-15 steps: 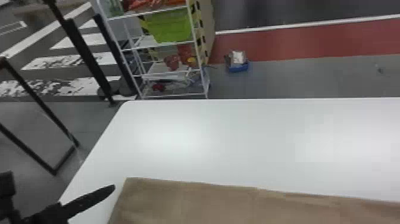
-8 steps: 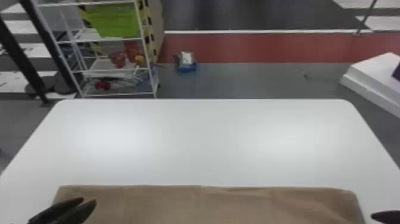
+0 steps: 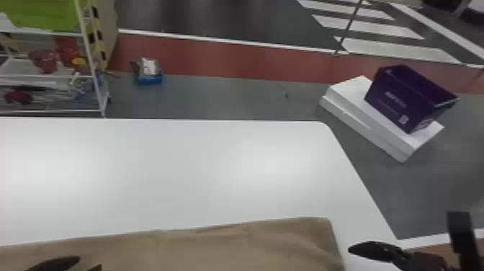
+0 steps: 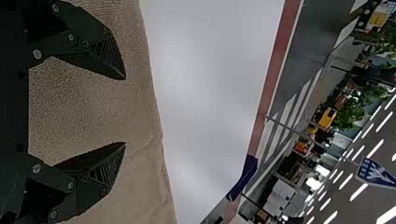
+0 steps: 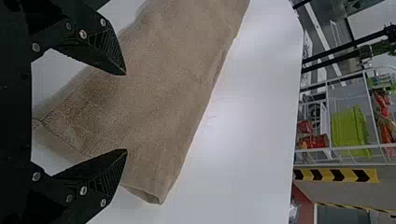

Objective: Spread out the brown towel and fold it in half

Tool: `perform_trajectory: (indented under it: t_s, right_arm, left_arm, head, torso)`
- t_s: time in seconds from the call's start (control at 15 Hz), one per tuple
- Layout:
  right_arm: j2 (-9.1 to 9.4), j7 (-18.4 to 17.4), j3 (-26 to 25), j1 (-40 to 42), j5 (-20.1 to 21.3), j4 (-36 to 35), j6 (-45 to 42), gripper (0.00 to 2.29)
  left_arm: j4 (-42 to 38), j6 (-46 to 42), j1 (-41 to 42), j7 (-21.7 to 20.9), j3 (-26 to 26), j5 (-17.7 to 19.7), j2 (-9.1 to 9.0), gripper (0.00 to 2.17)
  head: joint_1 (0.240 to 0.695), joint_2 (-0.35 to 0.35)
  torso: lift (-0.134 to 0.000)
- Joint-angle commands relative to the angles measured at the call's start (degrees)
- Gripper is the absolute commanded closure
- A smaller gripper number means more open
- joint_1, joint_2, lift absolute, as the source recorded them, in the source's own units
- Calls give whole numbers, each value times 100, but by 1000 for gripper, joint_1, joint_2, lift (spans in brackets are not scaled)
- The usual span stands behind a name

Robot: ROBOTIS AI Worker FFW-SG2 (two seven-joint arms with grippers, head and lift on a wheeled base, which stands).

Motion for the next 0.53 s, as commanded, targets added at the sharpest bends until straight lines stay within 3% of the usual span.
perform_trajectory:
  t_s: [0.0,0.2,0.33,0.47]
  right_arm:
    - [-194,61,-199,11,42,-19,541,346]
    - [-598,254,-234,-94,244,-19,1473,346]
    - [-774,272,-111,-191,367,25,2070,346]
    - [-818,219,223,-393,693,34,2545,346]
  left_arm:
    - [160,-20,-126,36,-82,-185,17,458]
    - [388,-20,-293,124,-135,-352,26,454]
    - [441,-90,-311,141,-135,-387,17,454]
    - [450,-195,-311,159,-117,-440,26,454]
  head:
    - [695,-291]
    - [695,-342]
    - [695,-350]
    - [695,-350]
  torso:
    - [-124]
    - [-124]
    - [-124]
    - [-124]
